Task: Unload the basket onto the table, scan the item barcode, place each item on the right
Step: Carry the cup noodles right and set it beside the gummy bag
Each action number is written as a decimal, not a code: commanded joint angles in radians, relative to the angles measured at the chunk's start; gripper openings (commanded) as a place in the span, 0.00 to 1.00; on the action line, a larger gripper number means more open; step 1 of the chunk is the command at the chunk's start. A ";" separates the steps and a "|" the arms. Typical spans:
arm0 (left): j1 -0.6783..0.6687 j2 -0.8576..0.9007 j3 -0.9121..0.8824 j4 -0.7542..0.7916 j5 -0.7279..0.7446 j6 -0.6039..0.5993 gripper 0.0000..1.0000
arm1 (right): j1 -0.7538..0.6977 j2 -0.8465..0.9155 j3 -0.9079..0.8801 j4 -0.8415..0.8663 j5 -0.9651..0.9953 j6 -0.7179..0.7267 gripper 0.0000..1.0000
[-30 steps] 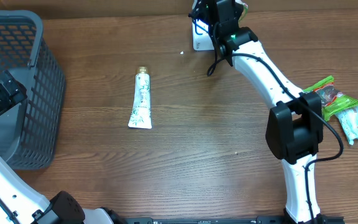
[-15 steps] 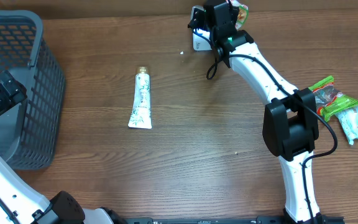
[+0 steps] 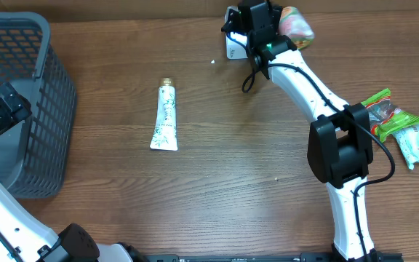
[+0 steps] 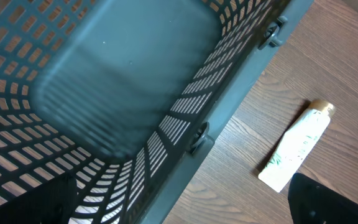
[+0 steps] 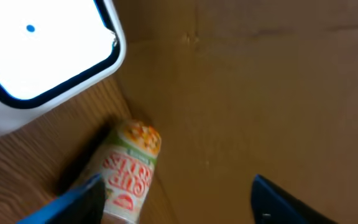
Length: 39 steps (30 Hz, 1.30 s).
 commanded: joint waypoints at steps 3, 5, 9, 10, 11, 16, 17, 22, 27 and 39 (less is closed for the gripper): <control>0.002 0.000 0.002 0.000 0.005 0.016 1.00 | -0.027 -0.018 0.031 -0.007 0.006 0.409 0.88; 0.002 0.000 0.002 0.001 0.005 0.016 1.00 | -0.054 -0.032 0.051 -0.052 -0.049 0.505 0.89; 0.002 0.000 0.002 0.000 0.005 0.016 1.00 | -0.143 -0.038 0.129 -0.177 -0.285 0.730 0.90; 0.002 0.000 0.002 0.001 0.005 0.016 0.99 | -0.171 -0.038 0.147 -0.203 -0.373 0.782 0.90; 0.002 0.000 0.002 0.001 0.005 0.016 1.00 | -0.196 -0.038 0.162 -0.218 -0.451 0.821 0.90; 0.002 0.000 0.002 0.000 0.005 0.016 1.00 | -0.301 -0.037 0.215 -0.218 -0.650 0.954 0.95; 0.002 0.000 0.002 0.000 0.005 0.016 1.00 | -0.308 -0.037 0.220 -0.219 -0.651 0.953 0.97; 0.002 0.000 0.002 0.000 0.005 0.016 1.00 | -0.341 -0.005 0.222 -0.201 -0.642 0.957 1.00; 0.002 0.000 0.002 0.001 0.005 0.016 1.00 | -0.356 0.064 0.222 -0.166 -0.708 0.948 1.00; 0.002 0.000 0.002 0.001 0.005 0.016 1.00 | -0.356 0.240 0.222 -0.038 -0.719 0.953 1.00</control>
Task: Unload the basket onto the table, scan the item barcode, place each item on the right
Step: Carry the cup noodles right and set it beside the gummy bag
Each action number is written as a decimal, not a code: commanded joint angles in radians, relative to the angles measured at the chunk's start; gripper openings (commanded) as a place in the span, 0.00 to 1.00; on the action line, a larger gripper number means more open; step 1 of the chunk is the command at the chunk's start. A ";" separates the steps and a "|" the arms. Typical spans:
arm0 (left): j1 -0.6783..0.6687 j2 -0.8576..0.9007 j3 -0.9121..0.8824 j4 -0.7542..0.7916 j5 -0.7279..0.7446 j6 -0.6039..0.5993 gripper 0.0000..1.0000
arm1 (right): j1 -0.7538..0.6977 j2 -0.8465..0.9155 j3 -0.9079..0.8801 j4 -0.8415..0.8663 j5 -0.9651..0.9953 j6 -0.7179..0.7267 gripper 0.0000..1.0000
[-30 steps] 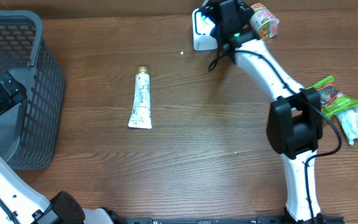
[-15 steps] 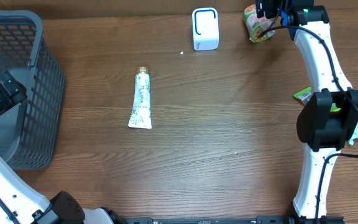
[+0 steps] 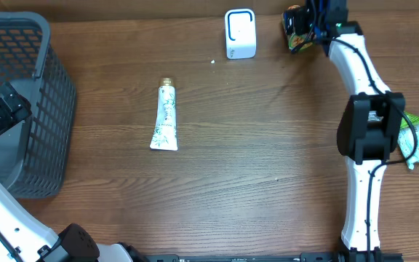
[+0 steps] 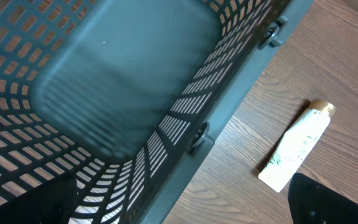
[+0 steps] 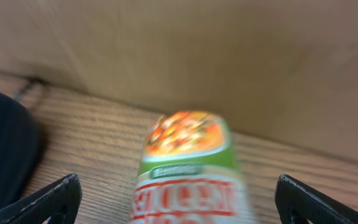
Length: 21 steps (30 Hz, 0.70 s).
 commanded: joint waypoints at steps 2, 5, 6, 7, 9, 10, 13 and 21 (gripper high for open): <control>0.002 0.000 0.002 0.001 0.005 0.016 1.00 | -0.003 0.042 0.018 0.026 -0.010 0.012 1.00; 0.002 0.000 0.002 0.001 0.005 0.016 1.00 | -0.003 0.053 0.016 -0.002 -0.010 0.013 1.00; 0.002 0.000 0.002 0.001 0.005 0.016 1.00 | -0.003 0.053 0.016 -0.021 -0.010 0.012 1.00; 0.002 0.000 0.002 0.001 0.005 0.016 1.00 | -0.003 0.053 0.016 -0.037 -0.010 0.012 1.00; 0.002 0.000 0.002 0.001 0.005 0.016 0.99 | -0.005 0.050 0.020 -0.079 -0.010 0.012 0.93; 0.002 0.000 0.002 0.001 0.005 0.016 1.00 | -0.008 0.047 0.021 -0.104 -0.010 0.012 0.89; 0.002 0.000 0.002 0.001 0.005 0.016 1.00 | -0.018 0.031 0.021 -0.176 -0.010 0.013 0.76; 0.002 0.000 0.002 0.001 0.005 0.016 0.99 | -0.029 -0.056 0.021 -0.331 -0.010 0.013 0.70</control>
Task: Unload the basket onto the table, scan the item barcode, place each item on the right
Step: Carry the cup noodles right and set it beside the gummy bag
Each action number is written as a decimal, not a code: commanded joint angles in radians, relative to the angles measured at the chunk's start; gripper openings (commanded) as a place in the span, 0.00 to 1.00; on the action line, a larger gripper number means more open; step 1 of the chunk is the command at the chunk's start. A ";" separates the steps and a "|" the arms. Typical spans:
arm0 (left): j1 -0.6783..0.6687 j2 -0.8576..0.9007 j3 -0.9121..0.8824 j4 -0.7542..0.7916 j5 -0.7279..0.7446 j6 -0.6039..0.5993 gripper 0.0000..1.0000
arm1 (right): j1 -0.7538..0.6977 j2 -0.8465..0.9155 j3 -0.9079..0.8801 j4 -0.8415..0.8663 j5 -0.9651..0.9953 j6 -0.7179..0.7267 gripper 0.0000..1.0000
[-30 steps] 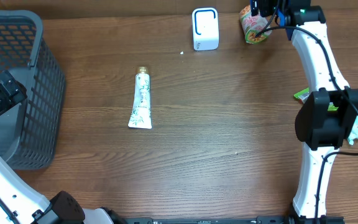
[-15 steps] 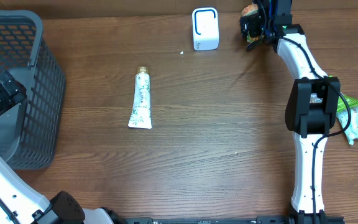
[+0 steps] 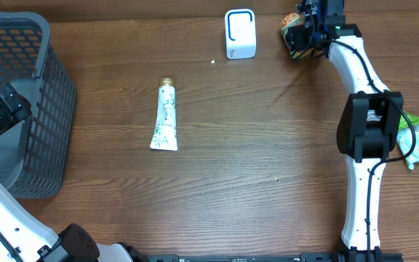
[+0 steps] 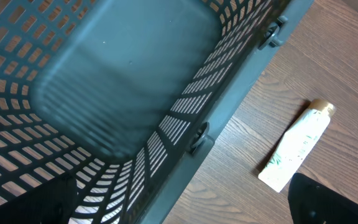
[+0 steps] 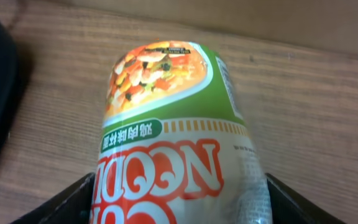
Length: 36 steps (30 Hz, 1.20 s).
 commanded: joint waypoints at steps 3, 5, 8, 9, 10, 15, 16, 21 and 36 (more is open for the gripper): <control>0.002 0.000 0.002 0.001 0.005 0.016 1.00 | -0.023 -0.122 0.002 -0.167 0.003 0.016 0.69; 0.002 0.000 0.002 0.001 0.005 0.016 1.00 | -0.033 -0.154 0.002 -0.254 0.030 0.071 0.69; 0.002 0.000 0.002 0.001 0.005 0.016 1.00 | -0.053 -0.193 0.002 -0.425 0.109 0.181 0.70; 0.002 0.000 0.002 0.001 0.005 0.016 1.00 | -0.064 -0.197 0.002 -0.490 0.132 0.219 0.70; 0.002 0.000 0.002 0.001 0.005 0.016 1.00 | -0.076 -0.198 0.002 -0.544 0.142 0.234 0.70; 0.002 0.000 0.002 0.001 0.005 0.016 1.00 | -0.138 -0.198 -0.014 -0.772 0.150 0.237 0.94; 0.002 0.000 0.002 0.001 0.005 0.016 1.00 | -0.150 -0.198 -0.014 -0.798 0.161 0.237 1.00; 0.002 0.000 0.002 0.001 0.005 0.016 1.00 | -0.195 -0.198 0.008 -0.858 0.188 0.219 1.00; 0.002 0.000 0.002 0.001 0.005 0.016 1.00 | -0.118 -0.199 0.393 -0.875 -0.469 0.217 1.00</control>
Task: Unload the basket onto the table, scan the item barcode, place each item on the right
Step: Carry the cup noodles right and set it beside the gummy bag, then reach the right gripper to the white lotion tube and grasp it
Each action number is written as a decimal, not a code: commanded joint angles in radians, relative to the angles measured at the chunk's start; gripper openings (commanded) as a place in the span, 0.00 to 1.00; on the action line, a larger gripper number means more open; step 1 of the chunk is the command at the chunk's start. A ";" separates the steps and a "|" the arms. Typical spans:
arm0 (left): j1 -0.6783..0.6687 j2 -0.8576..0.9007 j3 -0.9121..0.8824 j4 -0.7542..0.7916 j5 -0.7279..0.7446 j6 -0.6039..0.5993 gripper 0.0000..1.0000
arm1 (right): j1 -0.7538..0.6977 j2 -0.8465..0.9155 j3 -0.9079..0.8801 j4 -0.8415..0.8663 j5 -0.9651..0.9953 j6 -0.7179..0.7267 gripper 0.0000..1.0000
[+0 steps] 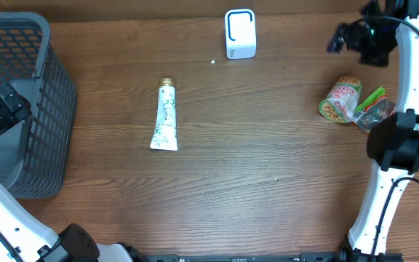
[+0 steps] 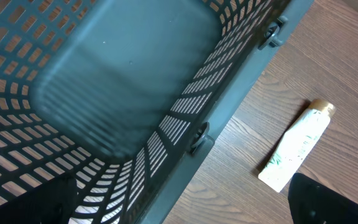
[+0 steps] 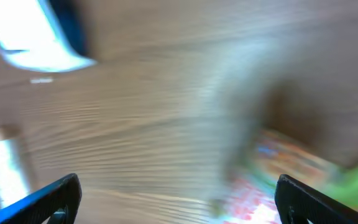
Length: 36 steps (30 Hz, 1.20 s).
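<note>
A cup noodle point(image 1: 340, 100) lies on its side at the right of the table, against the green packets. The right wrist view shows it only as a blur point(image 3: 284, 174). My right gripper point(image 1: 344, 38) hangs above the table's back right, apart from the cup. It is open point(image 3: 179, 196) with nothing between its fingers. The white scanner point(image 1: 240, 33) stands at the back centre and is smeared in the right wrist view point(image 3: 36, 37). My left gripper is open point(image 2: 179, 202) over the basket.
A dark mesh basket point(image 1: 46, 94) fills the left side, its rim point(image 2: 229, 118) crossing the left wrist view. A white toothpaste tube point(image 1: 166, 116) lies left of centre, also in the left wrist view point(image 2: 297, 146). Green packets point(image 1: 395, 120) lie at the right edge.
The cup noodle was between my right gripper's fingers at the back, beside the scanner. Now it lies by the green packets, and the gripper is open and away from it. The left arm is unchanged.
My right gripper was first over the scanner with the cup noodle just behind it. Then it faced the cup at the back edge, open. Then the cup filled the space between its fingers. Now the cup lies at the right, released.
</note>
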 commanded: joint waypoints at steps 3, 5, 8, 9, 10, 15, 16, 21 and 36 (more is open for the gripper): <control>0.002 0.000 0.002 0.001 0.005 0.016 1.00 | 0.117 -0.042 0.045 0.059 -0.400 -0.004 1.00; 0.002 0.000 0.002 0.001 0.005 0.016 1.00 | 0.167 -0.042 0.026 0.081 -0.436 -0.055 1.00; 0.002 0.000 0.002 0.001 0.005 0.016 1.00 | 0.263 -0.039 -0.002 0.113 -0.403 -0.095 0.91; 0.002 0.000 0.002 0.001 0.005 0.016 1.00 | 0.298 -0.038 -0.013 0.126 -0.383 -0.095 0.88; 0.002 0.000 0.002 0.001 0.005 0.016 1.00 | 0.336 -0.038 -0.027 0.144 -0.357 -0.094 0.84; 0.002 0.000 0.002 0.001 0.004 0.016 1.00 | 0.526 -0.036 -0.138 0.282 -0.078 0.092 0.81; 0.002 0.000 0.002 0.001 0.005 0.016 1.00 | 0.564 -0.036 -0.164 0.311 -0.020 0.122 0.81; 0.002 0.000 0.002 0.001 0.004 0.016 0.99 | 0.724 -0.034 -0.297 0.483 0.122 0.164 0.83; 0.002 0.000 0.002 0.001 0.005 0.016 1.00 | 0.886 -0.027 -0.615 0.870 0.195 0.355 0.68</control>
